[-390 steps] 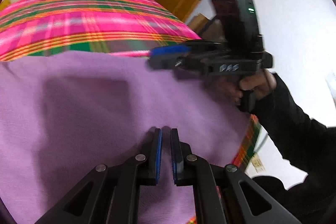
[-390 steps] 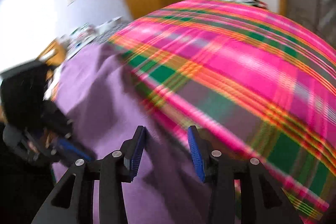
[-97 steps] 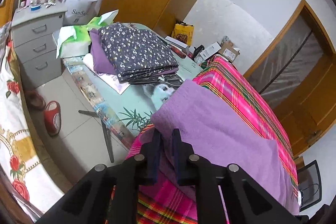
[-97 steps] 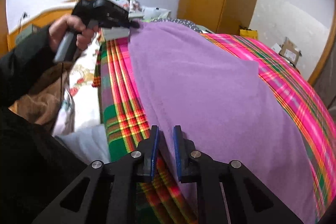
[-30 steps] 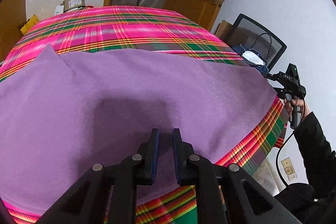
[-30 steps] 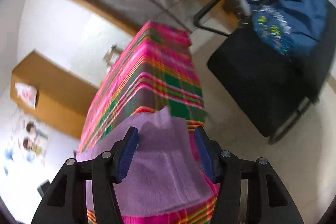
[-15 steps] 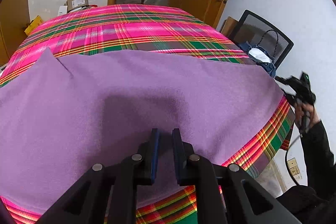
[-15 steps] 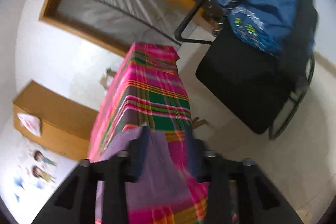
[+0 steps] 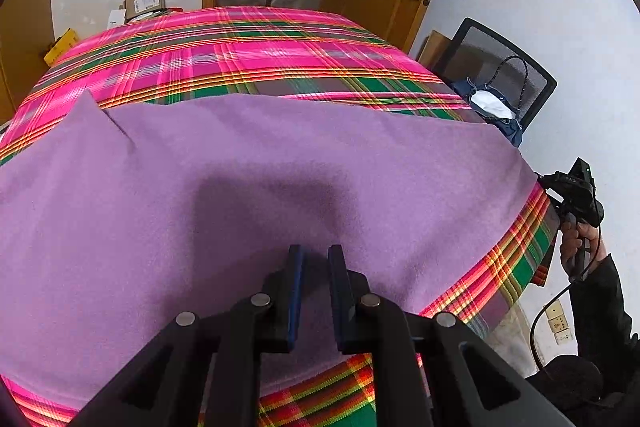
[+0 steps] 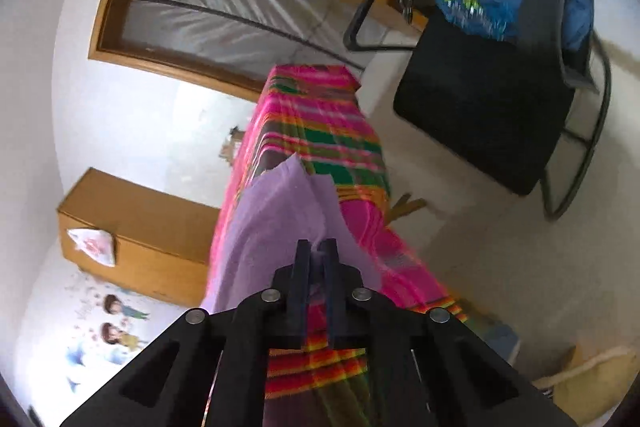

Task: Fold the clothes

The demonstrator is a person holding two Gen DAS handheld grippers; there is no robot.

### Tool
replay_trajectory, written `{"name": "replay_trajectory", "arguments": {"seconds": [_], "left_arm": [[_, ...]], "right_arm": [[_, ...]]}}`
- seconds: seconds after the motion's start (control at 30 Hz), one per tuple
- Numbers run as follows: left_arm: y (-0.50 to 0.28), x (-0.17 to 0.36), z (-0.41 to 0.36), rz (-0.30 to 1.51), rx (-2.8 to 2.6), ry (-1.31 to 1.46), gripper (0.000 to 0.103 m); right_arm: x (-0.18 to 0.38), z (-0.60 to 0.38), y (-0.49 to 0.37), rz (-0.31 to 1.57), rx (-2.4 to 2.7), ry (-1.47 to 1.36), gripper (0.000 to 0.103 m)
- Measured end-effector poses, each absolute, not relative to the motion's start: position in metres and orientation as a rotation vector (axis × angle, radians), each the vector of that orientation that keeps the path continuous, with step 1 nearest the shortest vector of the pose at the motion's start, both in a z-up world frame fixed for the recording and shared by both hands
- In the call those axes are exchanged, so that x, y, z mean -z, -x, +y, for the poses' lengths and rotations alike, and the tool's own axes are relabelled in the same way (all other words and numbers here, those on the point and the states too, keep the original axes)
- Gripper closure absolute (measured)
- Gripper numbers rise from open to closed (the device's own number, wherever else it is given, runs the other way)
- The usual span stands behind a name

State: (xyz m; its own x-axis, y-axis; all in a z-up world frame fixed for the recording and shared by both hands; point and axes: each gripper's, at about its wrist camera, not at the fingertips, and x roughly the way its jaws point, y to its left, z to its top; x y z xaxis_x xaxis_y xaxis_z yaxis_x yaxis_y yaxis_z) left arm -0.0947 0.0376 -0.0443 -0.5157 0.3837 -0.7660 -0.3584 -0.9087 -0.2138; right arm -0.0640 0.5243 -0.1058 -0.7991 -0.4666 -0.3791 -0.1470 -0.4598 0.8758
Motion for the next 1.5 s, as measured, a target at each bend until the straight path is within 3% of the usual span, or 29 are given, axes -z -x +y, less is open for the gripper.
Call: {"name": "replay_trajectory", "arguments": {"seconds": [0.23, 0.43, 0.6, 0.9, 1.33, 1.43, 1.5], "left_arm": [[0.089, 0.045, 0.035, -0.033, -2.422, 1.204, 0.091], [0.081, 0.036, 0.027, -0.017, -2.474, 1.152, 0.091], [0.088, 0.036, 0.005, -0.064, -2.541, 1.166, 0.091], [0.091, 0.03, -0.058, -0.184, -2.711, 1.144, 0.091], [0.087, 0.046, -0.138, -0.386, -2.84, 1.207, 0.091], [0.089, 0.049, -0.142, -0.405, -2.833, 1.207, 0.091], [0.089, 0.05, -0.143, -0.408, -2.828, 1.201, 0.091]], "right_arm": [[0.102, 0.522, 0.061, -1.447, 2.44, -0.954, 0.094], [0.044, 0.501, 0.043, -1.214, 2.712, -0.826, 0.087], [-0.002, 0.441, 0.05, -0.935, 2.706, -0.707, 0.063], [-0.031, 0.247, 0.122, -0.292, 2.384, -0.886, 0.063], [-0.028, 0.056, 0.228, 0.147, 2.101, -0.968, 0.063], [-0.017, 0.022, 0.249, 0.23, 2.037, -0.989, 0.069], [-0.007, 0.006, 0.263, 0.265, 2.001, -1.022, 0.084]]}}
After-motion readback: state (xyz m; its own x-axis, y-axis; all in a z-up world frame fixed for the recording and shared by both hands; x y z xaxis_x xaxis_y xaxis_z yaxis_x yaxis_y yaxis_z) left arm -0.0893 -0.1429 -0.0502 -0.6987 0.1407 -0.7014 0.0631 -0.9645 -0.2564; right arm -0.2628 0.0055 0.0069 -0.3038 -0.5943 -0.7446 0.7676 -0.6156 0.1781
